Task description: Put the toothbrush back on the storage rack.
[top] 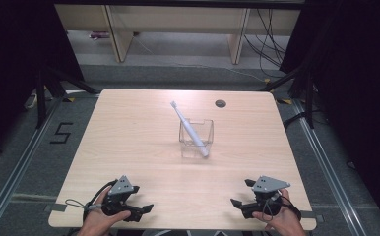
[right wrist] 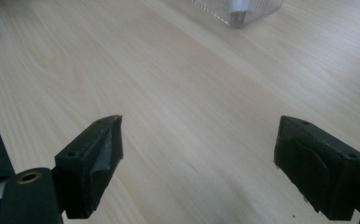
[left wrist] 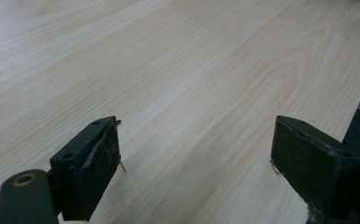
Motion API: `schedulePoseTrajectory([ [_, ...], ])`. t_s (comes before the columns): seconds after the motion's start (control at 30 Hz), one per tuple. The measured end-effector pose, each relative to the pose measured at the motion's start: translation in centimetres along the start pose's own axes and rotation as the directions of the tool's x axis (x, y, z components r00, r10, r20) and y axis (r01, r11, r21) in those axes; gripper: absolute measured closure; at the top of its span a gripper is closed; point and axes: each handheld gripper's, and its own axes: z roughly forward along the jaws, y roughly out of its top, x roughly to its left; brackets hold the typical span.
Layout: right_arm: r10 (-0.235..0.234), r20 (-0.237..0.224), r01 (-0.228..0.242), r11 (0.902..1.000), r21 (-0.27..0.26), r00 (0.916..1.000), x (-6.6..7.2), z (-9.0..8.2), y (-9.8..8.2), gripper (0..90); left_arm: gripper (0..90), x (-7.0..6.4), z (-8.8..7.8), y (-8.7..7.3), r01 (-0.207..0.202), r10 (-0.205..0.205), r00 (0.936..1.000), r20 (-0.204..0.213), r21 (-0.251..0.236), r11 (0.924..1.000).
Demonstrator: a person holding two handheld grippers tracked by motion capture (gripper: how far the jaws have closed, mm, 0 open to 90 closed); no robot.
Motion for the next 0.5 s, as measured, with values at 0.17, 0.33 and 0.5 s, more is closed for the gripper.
schedulePoseTrajectory([
  [0.17, 0.009, -0.010, -0.009, 0.9998, 0.015, 0.9999, 0.15, -0.21, -0.46, 16.2, 14.9, -0.15, 0.08, 0.01, 0.012, -0.012, 0.9999, 0.001, -0.016, 0.9998],
  [0.33, -0.003, -0.012, 0.004, 0.9994, 0.033, 0.9999, 0.22, -0.16, -0.85, 16.5, 14.9, -0.15, 0.10, 0.01, 0.012, -0.012, 0.9999, 0.000, -0.012, 0.9998],
  [0.5, -0.011, 0.000, 0.011, 0.9992, 0.038, 0.9999, 0.23, -0.24, -1.05, 16.5, 14.9, -0.15, 0.08, 0.01, 0.010, -0.010, 1.0000, 0.000, -0.014, 0.9999],
])
